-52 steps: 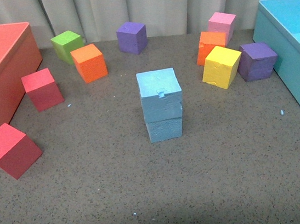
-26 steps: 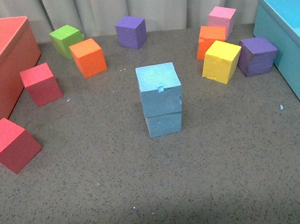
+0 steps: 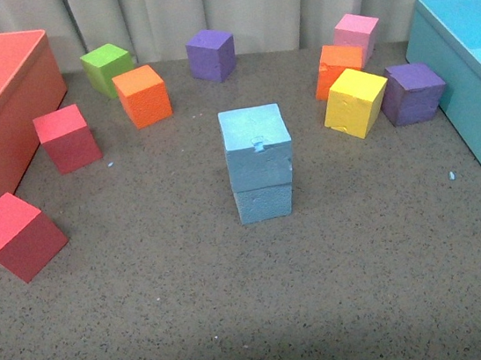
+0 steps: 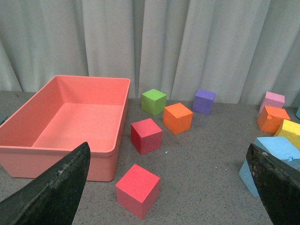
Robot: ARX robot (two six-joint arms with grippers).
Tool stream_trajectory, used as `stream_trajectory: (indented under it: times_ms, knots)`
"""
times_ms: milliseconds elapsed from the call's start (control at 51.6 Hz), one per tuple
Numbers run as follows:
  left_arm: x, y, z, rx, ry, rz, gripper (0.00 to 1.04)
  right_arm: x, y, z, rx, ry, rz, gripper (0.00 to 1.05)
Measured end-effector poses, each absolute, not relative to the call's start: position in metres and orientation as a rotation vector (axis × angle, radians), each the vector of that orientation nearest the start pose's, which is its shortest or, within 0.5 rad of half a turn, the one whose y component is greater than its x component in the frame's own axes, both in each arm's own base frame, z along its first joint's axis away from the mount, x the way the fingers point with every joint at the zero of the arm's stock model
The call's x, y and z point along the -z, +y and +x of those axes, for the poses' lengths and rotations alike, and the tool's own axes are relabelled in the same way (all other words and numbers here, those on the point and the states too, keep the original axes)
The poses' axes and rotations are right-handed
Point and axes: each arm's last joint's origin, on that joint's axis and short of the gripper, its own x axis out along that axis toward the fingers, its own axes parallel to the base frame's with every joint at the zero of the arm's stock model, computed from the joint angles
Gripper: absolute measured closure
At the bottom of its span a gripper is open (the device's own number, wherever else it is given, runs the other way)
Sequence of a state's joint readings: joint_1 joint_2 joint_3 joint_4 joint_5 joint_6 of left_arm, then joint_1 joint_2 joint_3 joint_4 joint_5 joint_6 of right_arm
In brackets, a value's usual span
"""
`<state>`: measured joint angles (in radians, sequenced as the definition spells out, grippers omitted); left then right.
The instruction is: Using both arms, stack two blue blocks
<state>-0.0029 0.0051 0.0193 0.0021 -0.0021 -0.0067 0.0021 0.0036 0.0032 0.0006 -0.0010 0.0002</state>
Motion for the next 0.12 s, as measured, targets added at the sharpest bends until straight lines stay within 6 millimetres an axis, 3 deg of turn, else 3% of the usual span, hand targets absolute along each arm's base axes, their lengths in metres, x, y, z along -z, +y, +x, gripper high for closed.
stream_trajectory:
  times_ms: [116]
  knots:
    - [-0.1699,-0.0002,0.0968,0.001,-0.016,-0.006,0.07,-0.1644,0.0002,0.0977,-0.003,0.000,0.000,0.09]
